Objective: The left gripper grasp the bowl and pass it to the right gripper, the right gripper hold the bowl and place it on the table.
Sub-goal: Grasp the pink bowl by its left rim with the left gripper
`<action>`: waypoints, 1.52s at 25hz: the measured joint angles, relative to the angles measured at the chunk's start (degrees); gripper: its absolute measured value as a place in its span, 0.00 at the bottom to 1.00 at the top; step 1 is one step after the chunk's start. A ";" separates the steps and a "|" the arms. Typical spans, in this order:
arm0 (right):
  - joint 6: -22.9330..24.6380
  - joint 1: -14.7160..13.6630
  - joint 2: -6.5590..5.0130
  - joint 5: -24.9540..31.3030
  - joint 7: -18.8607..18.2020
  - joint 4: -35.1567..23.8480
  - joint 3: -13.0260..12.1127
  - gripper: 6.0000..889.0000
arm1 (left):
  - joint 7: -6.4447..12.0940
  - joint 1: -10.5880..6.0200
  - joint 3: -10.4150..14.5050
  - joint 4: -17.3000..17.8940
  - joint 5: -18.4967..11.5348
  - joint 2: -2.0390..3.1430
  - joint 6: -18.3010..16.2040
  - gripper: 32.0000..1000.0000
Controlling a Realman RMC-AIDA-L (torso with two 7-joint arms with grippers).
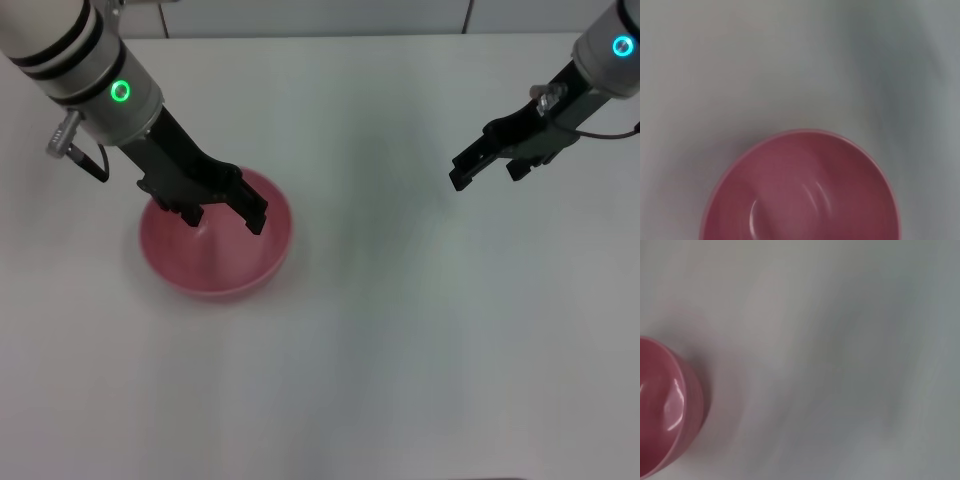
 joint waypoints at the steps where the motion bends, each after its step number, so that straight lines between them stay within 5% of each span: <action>1: 0.00 0.00 0.00 0.07 -0.11 0.00 0.00 0.99 | 0.09 -0.01 0.01 -0.06 -0.01 0.03 0.01 0.88; 32: -0.03 0.52 0.45 0.33 -2.56 0.00 0.01 0.99 | 0.50 -0.58 0.33 -0.15 0.41 0.04 0.07 0.88; 38: -0.10 0.50 0.53 0.25 -2.61 0.00 0.00 0.99 | 0.79 -0.21 0.01 0.02 2.93 0.78 1.85 0.88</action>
